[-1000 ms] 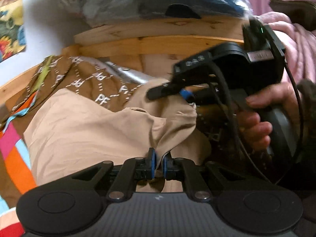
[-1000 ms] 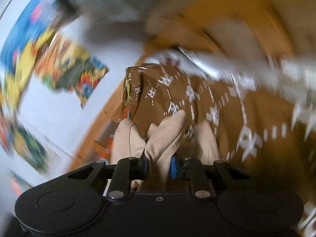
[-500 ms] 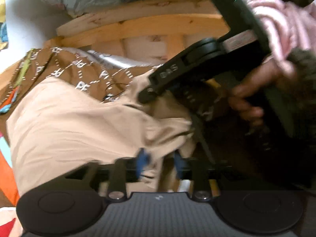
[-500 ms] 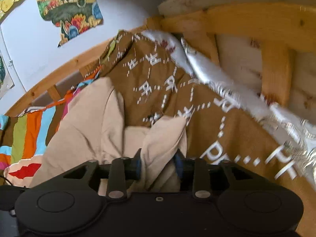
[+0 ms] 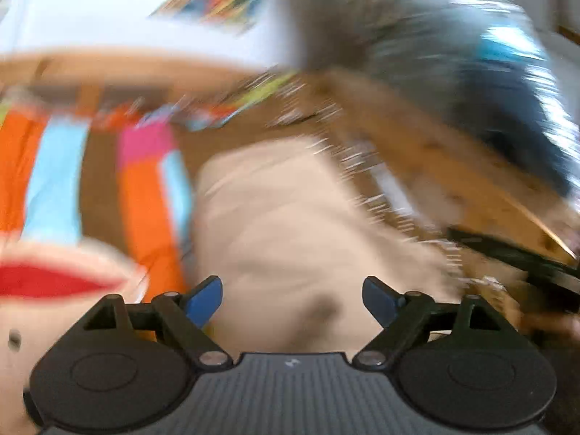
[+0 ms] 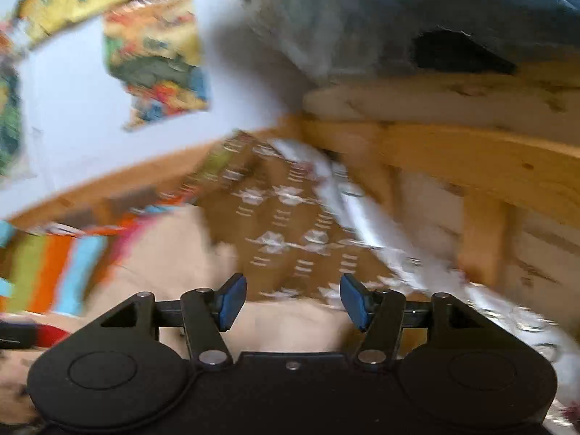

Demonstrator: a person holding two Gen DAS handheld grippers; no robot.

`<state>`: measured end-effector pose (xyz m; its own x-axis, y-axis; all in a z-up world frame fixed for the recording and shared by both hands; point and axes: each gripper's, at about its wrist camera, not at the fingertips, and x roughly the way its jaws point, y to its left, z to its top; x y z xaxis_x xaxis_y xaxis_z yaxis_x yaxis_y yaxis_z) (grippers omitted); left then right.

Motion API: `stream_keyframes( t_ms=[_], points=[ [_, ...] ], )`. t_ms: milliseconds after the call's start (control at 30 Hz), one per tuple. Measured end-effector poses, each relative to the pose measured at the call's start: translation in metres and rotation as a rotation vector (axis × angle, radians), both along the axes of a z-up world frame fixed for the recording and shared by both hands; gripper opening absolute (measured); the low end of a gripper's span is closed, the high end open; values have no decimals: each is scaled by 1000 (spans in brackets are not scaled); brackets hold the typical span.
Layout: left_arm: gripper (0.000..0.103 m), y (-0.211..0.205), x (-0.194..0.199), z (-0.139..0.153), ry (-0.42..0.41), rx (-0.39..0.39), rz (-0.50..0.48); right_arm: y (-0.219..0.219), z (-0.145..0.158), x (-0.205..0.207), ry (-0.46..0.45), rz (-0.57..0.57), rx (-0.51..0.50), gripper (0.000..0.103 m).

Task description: Fold large clothes

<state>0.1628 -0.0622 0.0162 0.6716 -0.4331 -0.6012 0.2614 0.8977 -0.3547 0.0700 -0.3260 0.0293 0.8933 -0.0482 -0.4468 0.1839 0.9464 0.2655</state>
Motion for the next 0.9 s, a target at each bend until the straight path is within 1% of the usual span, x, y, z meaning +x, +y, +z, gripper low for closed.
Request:
stream_keyframes(
  t_ms=[33,67,100,133,167,200,233,300,333,367,433,467,533,600,667,733,767,800,867,900],
  points=[
    [84,7,11,-9,63,-31,10,4,5,0,8,61,38,58],
    [83,10,19,-16,107,-62,-1,9,7,0,24,106,64,57],
    [84,15,26,-25,156,-111,-28,14,7,0,45,144,85,56],
    [83,19,31,-33,193,-155,-45,21,5,-1,81,171,91,51],
    [83,21,33,-38,217,-180,-54,28,1,-2,117,180,73,45],
    [83,22,34,-43,232,-188,-64,35,-5,-4,160,173,36,23],
    [82,21,34,-48,237,-174,-80,43,-15,-6,224,155,-24,14],
    [80,17,32,-58,261,-145,-108,50,-36,-9,311,144,-83,13],
    [80,15,31,-62,266,-136,-113,53,-47,-11,337,143,-111,13],
    [80,14,30,-66,264,-131,-116,56,-54,-12,346,147,-126,13],
    [80,16,27,-69,254,-141,-109,54,-52,-10,337,135,-114,13],
    [80,17,28,-71,253,-150,-107,51,-45,-12,299,119,-103,14],
    [80,22,25,-74,250,-176,-107,43,-30,-14,199,99,-57,33],
    [79,22,21,-77,230,-183,-114,37,-18,-2,142,98,2,37],
    [78,21,17,-79,210,-187,-113,36,-7,28,130,124,51,42],
    [78,21,16,-79,198,-189,-119,42,2,63,112,158,57,67],
    [78,21,14,-78,196,-191,-121,44,4,79,102,165,53,72],
    [78,21,14,-78,194,-192,-123,46,6,97,97,179,53,76],
    [78,22,13,-78,190,-190,-127,46,4,137,106,187,70,76],
    [78,24,11,-78,188,-188,-129,46,1,152,128,191,93,76]
  ],
)
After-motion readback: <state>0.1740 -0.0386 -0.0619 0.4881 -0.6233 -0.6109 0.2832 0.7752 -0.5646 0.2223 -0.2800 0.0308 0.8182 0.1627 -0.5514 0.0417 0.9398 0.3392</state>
